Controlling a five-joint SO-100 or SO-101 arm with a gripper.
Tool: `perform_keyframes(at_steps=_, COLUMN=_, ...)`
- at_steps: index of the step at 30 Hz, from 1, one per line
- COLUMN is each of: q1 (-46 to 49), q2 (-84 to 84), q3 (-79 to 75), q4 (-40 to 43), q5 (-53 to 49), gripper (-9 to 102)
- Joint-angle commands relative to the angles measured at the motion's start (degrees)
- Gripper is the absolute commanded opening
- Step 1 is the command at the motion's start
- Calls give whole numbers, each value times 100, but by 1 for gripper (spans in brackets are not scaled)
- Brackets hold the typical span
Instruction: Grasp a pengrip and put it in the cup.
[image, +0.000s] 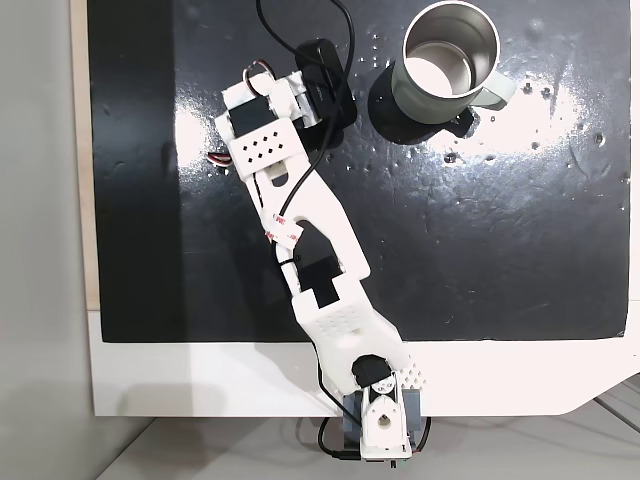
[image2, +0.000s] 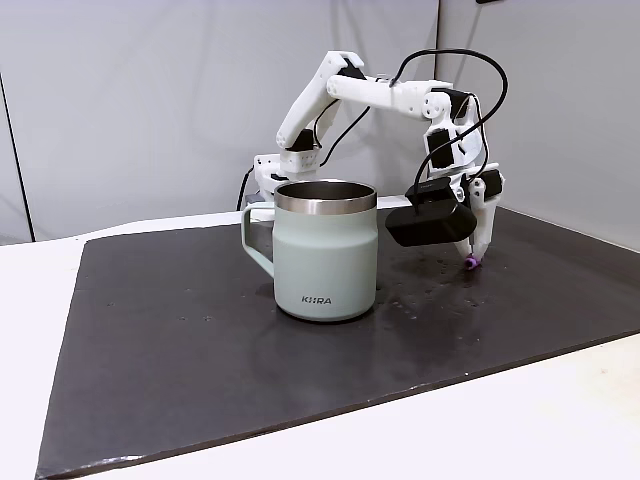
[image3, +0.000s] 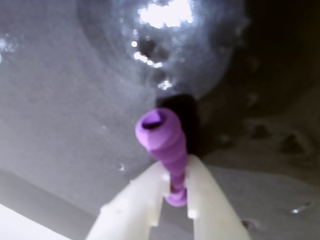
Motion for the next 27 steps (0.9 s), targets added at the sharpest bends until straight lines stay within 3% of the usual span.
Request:
perform_keyframes(at_steps=1, q1=105, q2=88, q3=-299, q4=158, q5=0, gripper=0)
perform_keyframes(at_steps=13, q1=729, q2=1336, q3=-1081, q4=1556, q5=-308, gripper=0)
perform_keyframes(at_steps=19, q1=1345, q2=1881, q3=-2408, q4=2514, q5=-896, gripper=0)
perform_keyframes(at_steps=27, q1=1995, q2=2646, q3=-2839, q4=3340, q5=-1433, gripper=0)
